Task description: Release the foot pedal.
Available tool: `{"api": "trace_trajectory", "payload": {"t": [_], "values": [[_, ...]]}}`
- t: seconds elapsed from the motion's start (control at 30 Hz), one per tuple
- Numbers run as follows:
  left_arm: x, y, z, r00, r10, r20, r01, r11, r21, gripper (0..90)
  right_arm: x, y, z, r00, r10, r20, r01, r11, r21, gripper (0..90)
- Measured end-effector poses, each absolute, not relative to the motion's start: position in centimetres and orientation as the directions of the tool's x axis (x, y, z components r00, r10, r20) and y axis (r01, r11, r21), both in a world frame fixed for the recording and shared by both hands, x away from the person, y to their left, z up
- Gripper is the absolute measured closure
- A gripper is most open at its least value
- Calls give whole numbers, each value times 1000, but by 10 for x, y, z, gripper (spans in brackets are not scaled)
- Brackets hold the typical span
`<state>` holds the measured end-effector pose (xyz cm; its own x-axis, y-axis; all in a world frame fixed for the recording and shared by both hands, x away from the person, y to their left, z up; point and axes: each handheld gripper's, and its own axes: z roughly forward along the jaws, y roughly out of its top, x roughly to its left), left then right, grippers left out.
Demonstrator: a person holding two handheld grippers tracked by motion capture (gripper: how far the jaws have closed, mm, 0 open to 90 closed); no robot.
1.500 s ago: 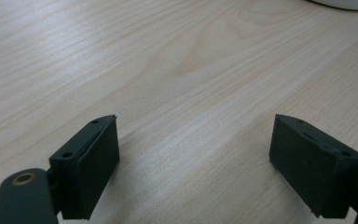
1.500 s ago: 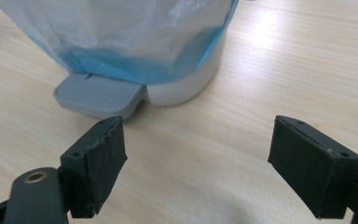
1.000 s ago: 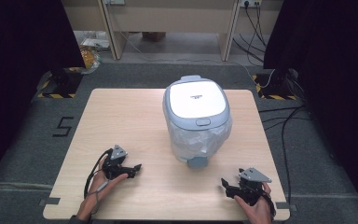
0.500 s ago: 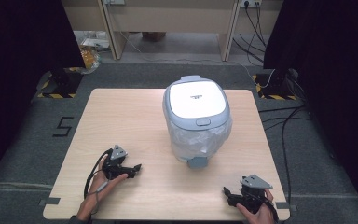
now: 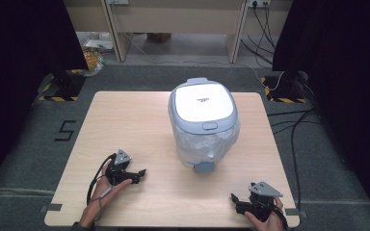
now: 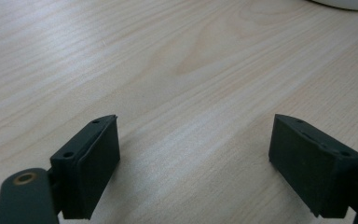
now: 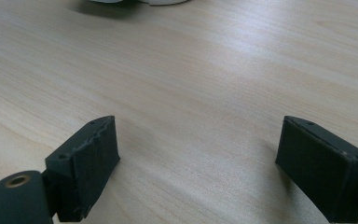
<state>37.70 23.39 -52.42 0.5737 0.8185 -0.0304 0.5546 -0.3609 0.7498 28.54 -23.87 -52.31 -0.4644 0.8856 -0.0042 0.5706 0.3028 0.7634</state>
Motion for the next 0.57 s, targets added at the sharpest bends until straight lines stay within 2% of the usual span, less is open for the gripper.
{"api": "trace_trajectory", "payload": {"t": [0.57], "values": [[377,234,-524,574,819,-31,555,-361,750,154,286,-239,-523,-469,883,-8,567,308,764,124]]}}
